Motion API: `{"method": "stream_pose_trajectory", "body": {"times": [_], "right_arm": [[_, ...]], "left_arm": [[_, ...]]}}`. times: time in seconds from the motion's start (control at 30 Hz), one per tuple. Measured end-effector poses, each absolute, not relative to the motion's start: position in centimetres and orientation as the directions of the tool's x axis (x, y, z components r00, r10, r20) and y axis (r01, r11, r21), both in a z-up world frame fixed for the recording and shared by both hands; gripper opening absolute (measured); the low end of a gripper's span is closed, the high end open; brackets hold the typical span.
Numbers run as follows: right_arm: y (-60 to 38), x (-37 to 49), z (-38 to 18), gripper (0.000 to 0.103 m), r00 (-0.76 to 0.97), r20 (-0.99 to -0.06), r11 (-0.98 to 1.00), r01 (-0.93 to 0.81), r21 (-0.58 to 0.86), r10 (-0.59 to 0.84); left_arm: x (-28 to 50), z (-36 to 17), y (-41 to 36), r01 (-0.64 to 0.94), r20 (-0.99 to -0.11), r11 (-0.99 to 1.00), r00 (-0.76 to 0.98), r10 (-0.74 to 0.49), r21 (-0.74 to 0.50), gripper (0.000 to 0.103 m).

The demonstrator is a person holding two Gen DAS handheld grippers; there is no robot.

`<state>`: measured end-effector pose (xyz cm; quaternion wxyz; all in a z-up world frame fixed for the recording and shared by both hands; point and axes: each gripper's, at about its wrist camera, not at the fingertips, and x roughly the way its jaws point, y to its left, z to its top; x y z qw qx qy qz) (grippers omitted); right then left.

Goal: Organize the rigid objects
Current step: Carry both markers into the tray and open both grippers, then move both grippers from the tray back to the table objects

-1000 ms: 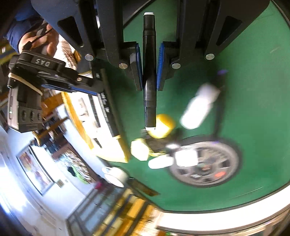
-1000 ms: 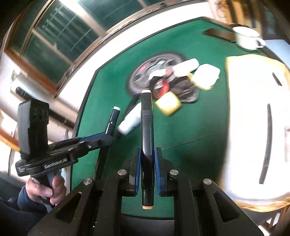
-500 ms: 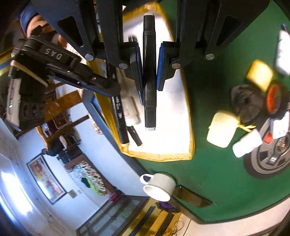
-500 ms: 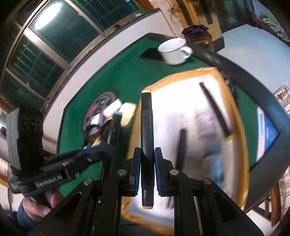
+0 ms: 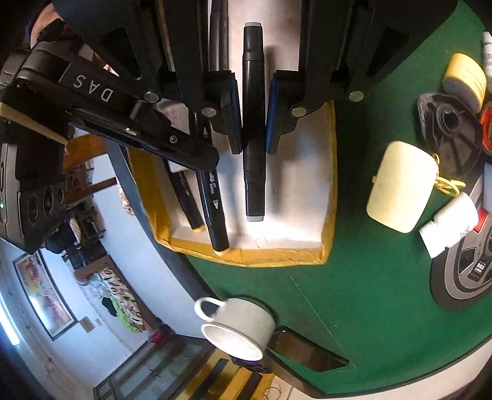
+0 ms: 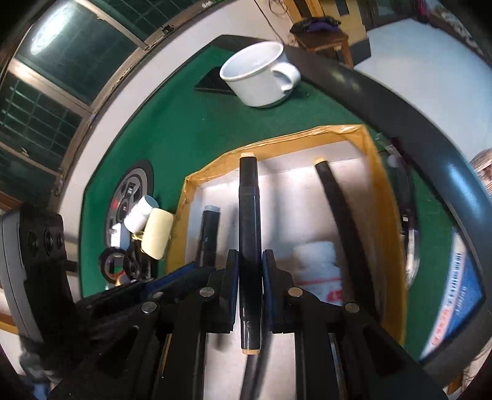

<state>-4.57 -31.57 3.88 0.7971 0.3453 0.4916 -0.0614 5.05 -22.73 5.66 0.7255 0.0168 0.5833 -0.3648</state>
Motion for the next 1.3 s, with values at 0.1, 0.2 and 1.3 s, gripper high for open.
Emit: {"method": "stream_pose_trajectory", "body": {"times": [0.1, 0.2, 1.3], "right_arm": [[-31.8, -4.2, 3.3, 0.013, 0.499, -0.823, 0.736, 0.443, 0.512, 0.272], [-31.9, -3.9, 2.4, 0.013, 0.488, -0.819, 0.718, 0.449, 0.533, 0.302], [-23.6, -9.5, 10.4, 0.029, 0.611, -0.780, 0.796, 0.404, 0.451, 0.133]], "left_arm": [[5.6, 5.2, -23.0, 0.533, -0.866, 0.750, 0.061, -0.496, -0.391, 0.012], [5.8, 4.5, -23.1, 0.525, -0.878, 0.761, 0.053, -0.476, -0.381, 0.012], [1.2, 11.7, -7.9, 0.494, -0.693, 0.673, 0.178, -0.698, -0.551, 0.037]]}}
